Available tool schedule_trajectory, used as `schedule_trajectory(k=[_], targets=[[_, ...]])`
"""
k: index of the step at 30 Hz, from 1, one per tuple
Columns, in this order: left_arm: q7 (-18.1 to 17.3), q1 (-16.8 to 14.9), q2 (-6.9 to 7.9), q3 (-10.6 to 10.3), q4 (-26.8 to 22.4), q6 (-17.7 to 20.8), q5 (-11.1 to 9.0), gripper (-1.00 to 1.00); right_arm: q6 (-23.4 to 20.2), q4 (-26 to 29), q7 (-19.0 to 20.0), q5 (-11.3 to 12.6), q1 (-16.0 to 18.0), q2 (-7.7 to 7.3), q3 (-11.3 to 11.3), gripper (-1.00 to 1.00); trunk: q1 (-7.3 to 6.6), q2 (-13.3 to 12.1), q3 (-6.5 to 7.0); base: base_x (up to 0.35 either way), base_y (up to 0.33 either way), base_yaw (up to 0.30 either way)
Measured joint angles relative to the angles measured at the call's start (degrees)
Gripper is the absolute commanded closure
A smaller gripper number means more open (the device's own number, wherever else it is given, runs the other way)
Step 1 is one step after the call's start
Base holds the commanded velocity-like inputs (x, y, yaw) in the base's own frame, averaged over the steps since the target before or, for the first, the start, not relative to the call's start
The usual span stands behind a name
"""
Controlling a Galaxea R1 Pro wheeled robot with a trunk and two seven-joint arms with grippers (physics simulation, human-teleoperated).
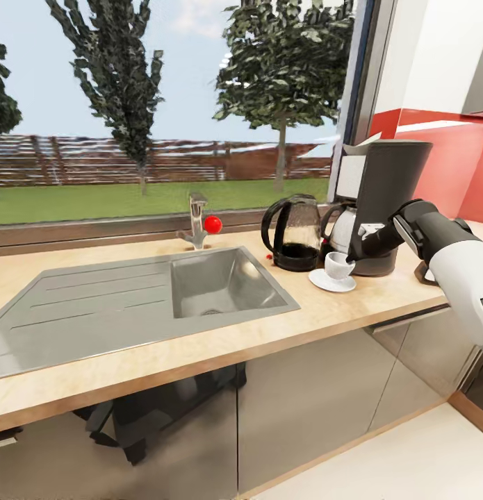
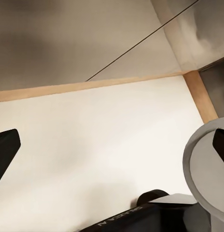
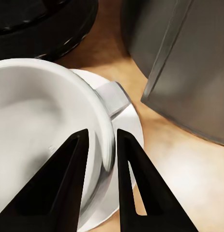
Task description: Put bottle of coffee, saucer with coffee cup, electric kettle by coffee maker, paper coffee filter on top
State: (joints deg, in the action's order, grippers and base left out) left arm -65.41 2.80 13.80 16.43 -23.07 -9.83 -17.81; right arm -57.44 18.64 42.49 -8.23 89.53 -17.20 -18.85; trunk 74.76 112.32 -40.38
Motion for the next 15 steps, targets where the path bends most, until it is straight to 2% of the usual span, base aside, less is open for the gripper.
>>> schedule_trajectory(k=[15], targets=[[-0.2, 0.0, 0.0, 0.1, 0.0, 0.0, 0.0, -1.0, 0.0, 0.0, 0.0, 0.1, 0.0, 0.0, 0.0, 1.0, 0.67, 1.2, -0.54, 0.0, 0.0, 0.0]])
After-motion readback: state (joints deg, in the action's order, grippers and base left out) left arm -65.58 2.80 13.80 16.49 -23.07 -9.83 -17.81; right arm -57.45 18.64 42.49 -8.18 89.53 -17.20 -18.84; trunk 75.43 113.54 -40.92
